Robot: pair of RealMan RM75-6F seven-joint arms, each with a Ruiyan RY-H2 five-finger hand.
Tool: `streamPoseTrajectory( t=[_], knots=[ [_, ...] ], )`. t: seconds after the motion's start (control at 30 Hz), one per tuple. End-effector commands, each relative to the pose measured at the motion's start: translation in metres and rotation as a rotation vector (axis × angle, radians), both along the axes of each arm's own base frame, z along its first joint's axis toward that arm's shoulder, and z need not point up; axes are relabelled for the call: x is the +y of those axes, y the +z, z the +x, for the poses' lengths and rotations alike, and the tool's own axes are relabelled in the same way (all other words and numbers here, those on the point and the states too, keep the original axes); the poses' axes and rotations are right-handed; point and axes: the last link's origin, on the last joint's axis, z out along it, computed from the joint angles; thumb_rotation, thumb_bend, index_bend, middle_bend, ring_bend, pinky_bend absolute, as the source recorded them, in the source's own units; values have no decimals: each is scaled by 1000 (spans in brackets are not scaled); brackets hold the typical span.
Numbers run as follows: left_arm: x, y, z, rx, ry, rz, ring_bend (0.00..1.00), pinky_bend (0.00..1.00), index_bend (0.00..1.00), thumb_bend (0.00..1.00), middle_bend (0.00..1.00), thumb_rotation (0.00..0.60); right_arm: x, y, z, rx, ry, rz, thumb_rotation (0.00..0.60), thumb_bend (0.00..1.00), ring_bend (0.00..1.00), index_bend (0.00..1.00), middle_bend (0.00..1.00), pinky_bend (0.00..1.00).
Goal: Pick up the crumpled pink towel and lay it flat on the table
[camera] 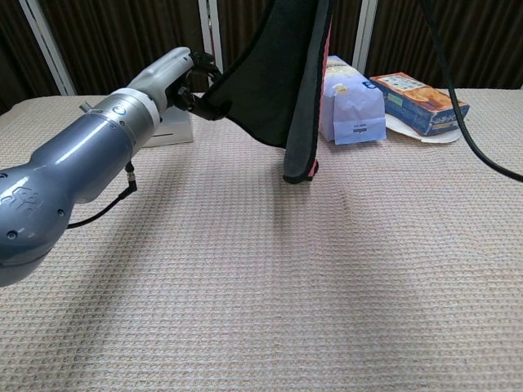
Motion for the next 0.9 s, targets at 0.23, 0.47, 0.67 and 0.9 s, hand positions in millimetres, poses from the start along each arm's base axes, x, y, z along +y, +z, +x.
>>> streamPoseTrajectory(
  t=[0.23, 0.47, 0.67, 0.9],
  knots=[
    [7, 26, 4, -7, -29, 50, 0, 0, 583, 492, 10, 600, -1, 0, -7, -16, -14, 16, 600, 462, 0, 638, 120, 0],
    [12, 60, 16, -9, -76, 109, 0, 0, 583, 491, 10, 600, 0, 0, -15, -26, -27, 23, 600, 461, 0, 638, 120, 0],
    [15, 88, 28, 0, -108, 139, 0, 0, 581, 492, 12, 600, -1, 2, -26, -34, -53, 25, 600, 462, 0, 638, 120, 0],
    [15, 108, 41, 5, -128, 148, 0, 0, 583, 491, 12, 600, -3, 1, -42, -47, -89, 38, 600, 461, 0, 638, 120, 0]
  ],
)
